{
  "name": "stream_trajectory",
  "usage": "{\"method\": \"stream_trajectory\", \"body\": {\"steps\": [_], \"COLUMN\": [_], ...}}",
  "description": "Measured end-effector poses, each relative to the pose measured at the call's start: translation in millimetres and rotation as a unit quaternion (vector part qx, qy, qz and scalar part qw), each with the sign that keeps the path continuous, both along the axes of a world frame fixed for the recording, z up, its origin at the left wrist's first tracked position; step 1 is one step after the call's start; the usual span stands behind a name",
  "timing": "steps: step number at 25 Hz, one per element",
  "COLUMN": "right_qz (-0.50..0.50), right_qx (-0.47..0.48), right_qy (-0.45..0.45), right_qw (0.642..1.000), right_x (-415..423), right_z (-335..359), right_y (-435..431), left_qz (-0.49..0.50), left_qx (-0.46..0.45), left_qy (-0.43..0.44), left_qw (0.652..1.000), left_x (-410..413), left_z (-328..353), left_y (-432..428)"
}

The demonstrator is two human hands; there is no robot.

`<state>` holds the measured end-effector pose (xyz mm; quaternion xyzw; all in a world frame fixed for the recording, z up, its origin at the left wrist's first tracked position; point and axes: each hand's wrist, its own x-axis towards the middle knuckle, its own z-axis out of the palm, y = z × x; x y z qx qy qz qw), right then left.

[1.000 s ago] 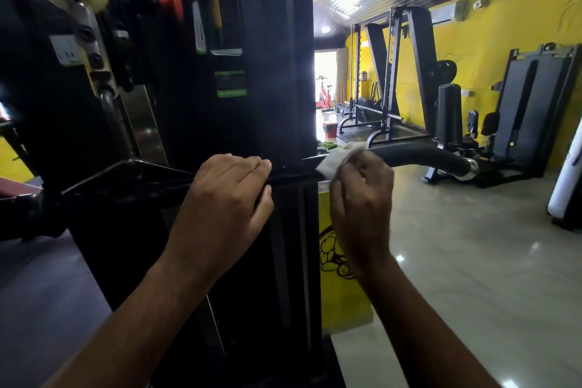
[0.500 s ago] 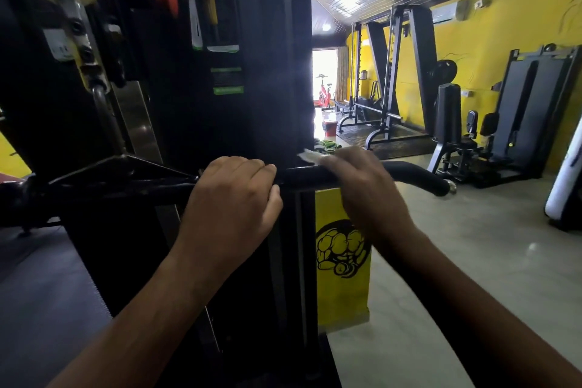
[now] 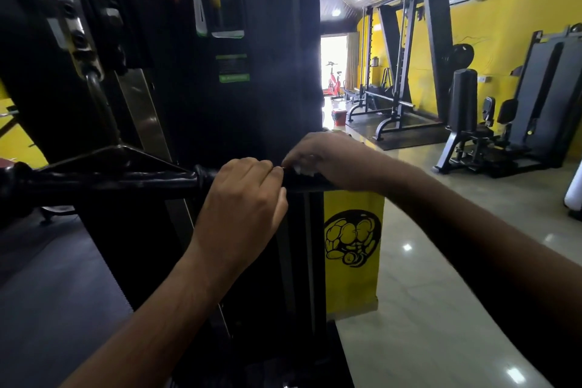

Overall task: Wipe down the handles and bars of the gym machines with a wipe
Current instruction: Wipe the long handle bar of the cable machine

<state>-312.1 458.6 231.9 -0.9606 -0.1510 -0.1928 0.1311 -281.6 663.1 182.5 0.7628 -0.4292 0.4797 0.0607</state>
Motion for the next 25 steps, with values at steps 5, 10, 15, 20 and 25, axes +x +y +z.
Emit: {"method": "stream_trajectory", "body": {"steps": [5,10,15,20,25], "right_qz": [-0.014,-0.026,-0.033,-0.187,-0.246], "right_qx": [-0.079,-0.152,-0.155,0.042,0.663], "right_qy": [0.149,0.187,0.151,-0.044,-0.246], "right_qw": [0.986,0.970,0.976,0.980,0.663], "right_x": [19,32,30,-6,-21], "right_z": [16,13,6,-32,-108], "right_y": [-14,-15,-17,-15,55], "left_qz": [0.012,0.015,0.036,0.047,0.032], "left_qx": [0.013,0.021,0.035,0.026,0.027], "left_qy": [0.002,0.011,0.027,0.049,0.051], "left_qw": [1.000,1.000,0.998,0.997,0.998], "left_x": [-4,-5,-7,-8,-5], "left_z": [0,-2,-1,3,7], "left_y": [-2,-5,-10,-19,-35]}}
